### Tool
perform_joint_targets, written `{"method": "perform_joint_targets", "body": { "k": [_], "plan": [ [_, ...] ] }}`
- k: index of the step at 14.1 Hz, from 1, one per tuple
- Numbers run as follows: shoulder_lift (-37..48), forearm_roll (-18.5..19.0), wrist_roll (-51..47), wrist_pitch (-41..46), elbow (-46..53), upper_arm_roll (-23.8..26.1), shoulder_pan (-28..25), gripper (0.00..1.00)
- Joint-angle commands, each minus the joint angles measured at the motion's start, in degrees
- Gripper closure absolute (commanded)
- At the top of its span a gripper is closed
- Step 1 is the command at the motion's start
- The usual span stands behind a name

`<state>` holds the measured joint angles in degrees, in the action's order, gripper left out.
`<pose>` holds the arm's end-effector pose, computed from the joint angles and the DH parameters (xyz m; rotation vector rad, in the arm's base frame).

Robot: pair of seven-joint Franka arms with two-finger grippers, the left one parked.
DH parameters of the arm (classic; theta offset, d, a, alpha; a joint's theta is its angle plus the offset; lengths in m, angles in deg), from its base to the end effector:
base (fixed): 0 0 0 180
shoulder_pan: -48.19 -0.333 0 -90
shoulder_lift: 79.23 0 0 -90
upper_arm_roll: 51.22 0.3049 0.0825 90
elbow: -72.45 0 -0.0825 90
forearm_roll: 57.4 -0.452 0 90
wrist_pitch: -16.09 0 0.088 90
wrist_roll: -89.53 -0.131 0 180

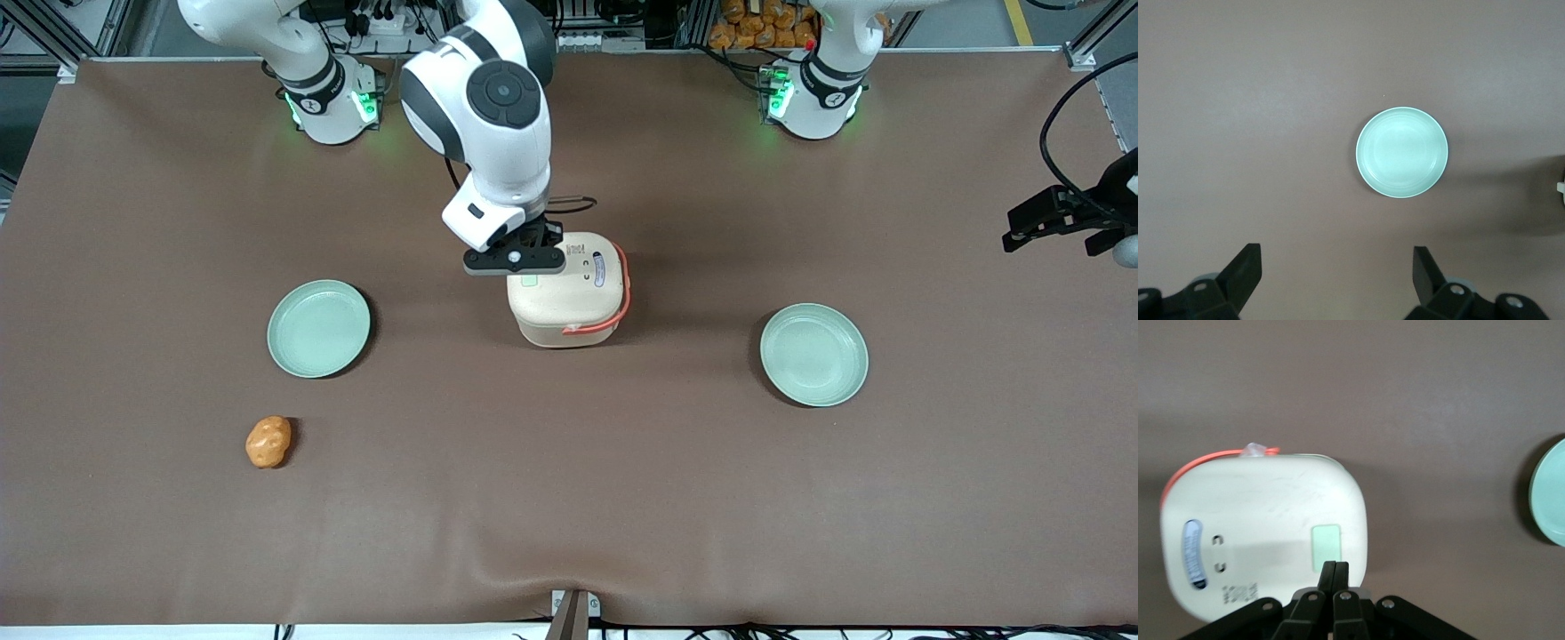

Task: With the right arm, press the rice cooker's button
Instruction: 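Lower the closed right gripper fingertips and press the green button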

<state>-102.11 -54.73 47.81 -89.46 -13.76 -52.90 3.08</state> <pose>0.5308 0.4989 0.3761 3.0579 0.0699 -0.0115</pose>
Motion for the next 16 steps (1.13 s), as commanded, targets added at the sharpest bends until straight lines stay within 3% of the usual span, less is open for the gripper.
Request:
{"method": "perform_joint_targets", "body": {
  "k": [1,16],
  "plan": [
    [-1.6,2.3,-0.7,-1.0,-0.2,-0.6,-1.4,1.00],
    [-5.4,2.3,-0.5,-8.3,-6.1,-0.6,-3.0,1.00]
  ]
}}
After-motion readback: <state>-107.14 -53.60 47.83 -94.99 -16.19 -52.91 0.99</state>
